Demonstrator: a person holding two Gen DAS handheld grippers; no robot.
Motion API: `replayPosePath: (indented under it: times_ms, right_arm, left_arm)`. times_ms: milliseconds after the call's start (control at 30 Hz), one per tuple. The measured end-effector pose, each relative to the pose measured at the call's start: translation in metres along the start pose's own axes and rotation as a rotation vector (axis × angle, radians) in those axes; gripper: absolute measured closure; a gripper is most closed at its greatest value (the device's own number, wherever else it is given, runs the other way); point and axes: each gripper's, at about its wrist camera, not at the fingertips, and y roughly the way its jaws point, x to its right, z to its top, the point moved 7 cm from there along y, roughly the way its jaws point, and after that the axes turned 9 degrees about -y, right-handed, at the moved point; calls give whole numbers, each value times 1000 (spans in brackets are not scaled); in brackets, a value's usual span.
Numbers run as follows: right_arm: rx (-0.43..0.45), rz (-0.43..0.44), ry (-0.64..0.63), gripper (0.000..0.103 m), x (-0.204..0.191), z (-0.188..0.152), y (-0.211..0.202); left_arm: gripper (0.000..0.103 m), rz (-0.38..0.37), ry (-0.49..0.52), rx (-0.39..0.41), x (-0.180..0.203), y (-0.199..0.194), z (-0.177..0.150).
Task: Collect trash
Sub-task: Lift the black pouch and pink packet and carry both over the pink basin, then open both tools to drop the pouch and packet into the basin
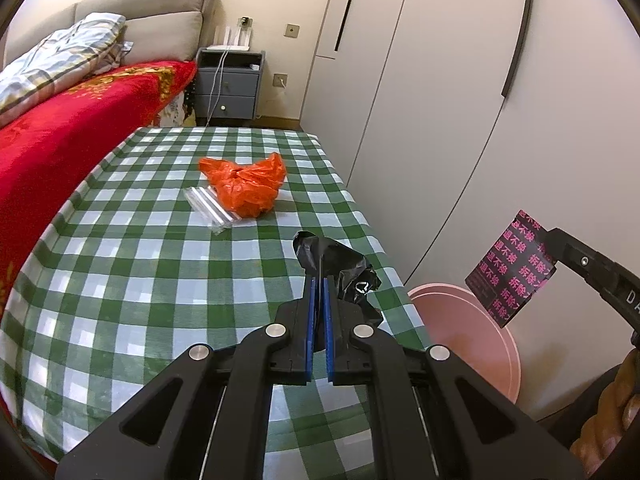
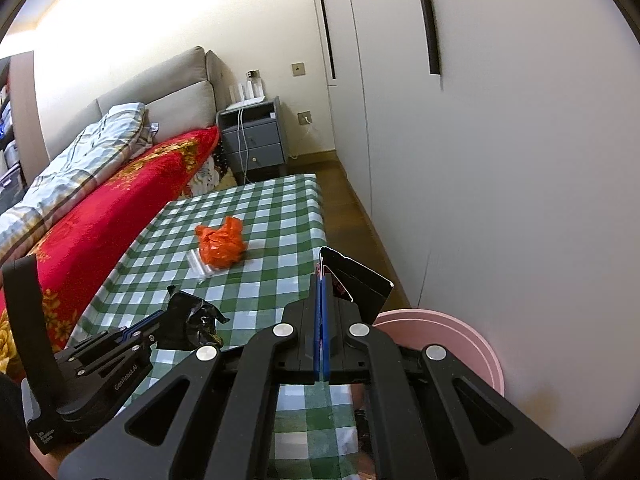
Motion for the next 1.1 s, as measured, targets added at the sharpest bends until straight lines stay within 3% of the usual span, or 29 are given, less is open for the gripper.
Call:
replayPosePath:
  times_ms: [600, 1100]
  right_arm:
    - [-27, -86, 69, 103, 38, -6, 7]
    - [-58, -186, 136, 103, 80, -17, 3]
  left_arm:
    - [99, -80, 31, -33, 39, 25, -13]
    - [99, -168, 75, -87, 94, 52, -32]
